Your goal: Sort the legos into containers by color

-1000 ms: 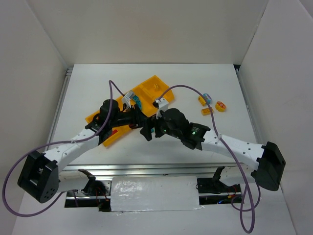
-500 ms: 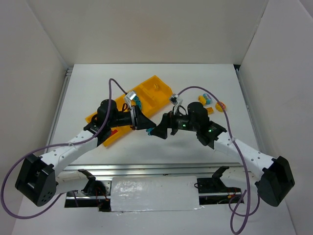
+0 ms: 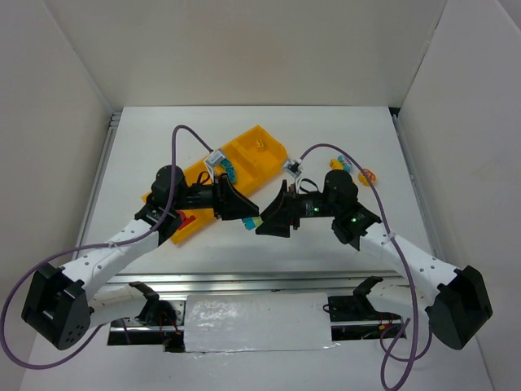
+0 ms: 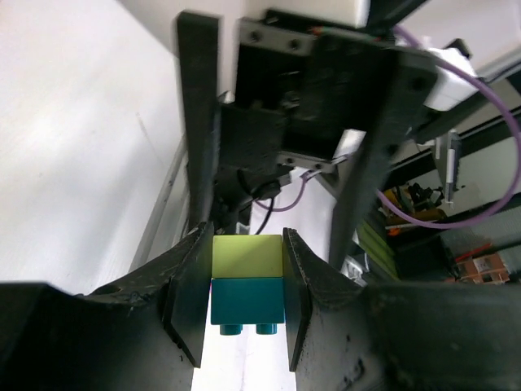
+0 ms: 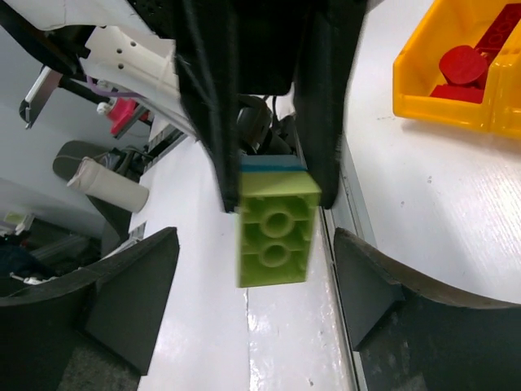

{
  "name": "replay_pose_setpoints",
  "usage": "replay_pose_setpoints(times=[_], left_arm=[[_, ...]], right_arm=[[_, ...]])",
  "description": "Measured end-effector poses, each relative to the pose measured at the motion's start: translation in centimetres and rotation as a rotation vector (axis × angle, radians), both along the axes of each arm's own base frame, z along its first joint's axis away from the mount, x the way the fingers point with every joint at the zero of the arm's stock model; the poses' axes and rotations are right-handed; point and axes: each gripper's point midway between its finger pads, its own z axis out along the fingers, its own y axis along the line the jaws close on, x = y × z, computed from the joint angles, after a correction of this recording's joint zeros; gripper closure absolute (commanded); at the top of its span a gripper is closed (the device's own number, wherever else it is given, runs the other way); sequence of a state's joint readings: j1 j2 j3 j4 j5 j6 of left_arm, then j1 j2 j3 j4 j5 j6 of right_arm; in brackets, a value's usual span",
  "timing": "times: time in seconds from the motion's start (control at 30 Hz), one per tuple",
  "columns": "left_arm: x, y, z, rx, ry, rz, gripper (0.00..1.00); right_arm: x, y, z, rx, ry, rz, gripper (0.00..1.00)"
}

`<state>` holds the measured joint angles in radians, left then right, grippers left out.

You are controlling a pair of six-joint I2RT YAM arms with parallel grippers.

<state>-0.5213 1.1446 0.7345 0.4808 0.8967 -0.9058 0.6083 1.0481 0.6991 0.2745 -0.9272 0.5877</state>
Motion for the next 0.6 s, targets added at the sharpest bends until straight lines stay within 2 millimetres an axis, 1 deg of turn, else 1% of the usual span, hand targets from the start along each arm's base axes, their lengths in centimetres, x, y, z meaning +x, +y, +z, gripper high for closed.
replay_pose_setpoints(times=[0.07,0.1,0.13,0.17,0.2,0.27,0.37,0.4,0.43,0.47,0.5,0.57,0.6], left_arm=[[-0.4,0.1,0.8,-0.021,-0.018,-0.013,1.0],[-0.5,0.1,1.1,-0.03,-0.032,-0.019,1.0],[-0.7,0.1,1.3,-0.038,-0.044,-0.027,1.0],[-0.8,0.1,1.5,-0.043,-0.052,-0.031,1.0],[-0.9,0.2,1.7,-0.048,-0.057,-0.035,1.0],[-1.0,0.2,1.9,-0.057,-0.059,-0.04,1.0],[-1.0,0.2,2.1,-0.067,-0.071,-0.042,1.0],[-1.0,0.2,2.2,-0.069,-0.074,-0.043,0.94],[-1.0,0.2,2.2,-0.07,-0.076,-0.042,0.8],[-1.0,0.2,2.2,-0.07,-0.076,-0.042,0.56],[-1.0,0.2,2.2,-0.07,-0.077,-0.041,0.22],[-0.8,0.2,2.2,-0.069,-0.075,-0.031,0.02],[-0.8,0.2,2.1,-0.064,-0.075,-0.027,0.01]], right_arm=[[0.0,0.1,-0.2,-0.002,0.011,0.006,0.24],[0.1,0.2,-0.2,-0.001,0.016,0.008,0.34],[0.0,0.2,-0.3,0.002,0.019,0.012,0.38],[0.0,0.2,-0.3,0.004,0.024,0.014,0.44],[-0.1,0.3,-0.1,0.009,0.03,0.02,0.62],[-0.3,0.3,0.3,0.026,0.021,0.036,0.84],[-0.5,0.3,0.7,0.036,0.028,0.043,1.0],[-0.5,0.3,0.7,0.038,0.03,0.043,1.0],[-0.5,0.3,0.8,0.04,0.03,0.044,1.0],[-0.5,0.3,0.9,0.041,0.03,0.043,1.0],[-0.6,0.3,0.9,0.041,0.031,0.044,1.0],[-0.5,0.3,1.0,0.044,0.03,0.043,1.0],[-0.6,0.3,1.1,0.048,0.024,0.044,1.0]])
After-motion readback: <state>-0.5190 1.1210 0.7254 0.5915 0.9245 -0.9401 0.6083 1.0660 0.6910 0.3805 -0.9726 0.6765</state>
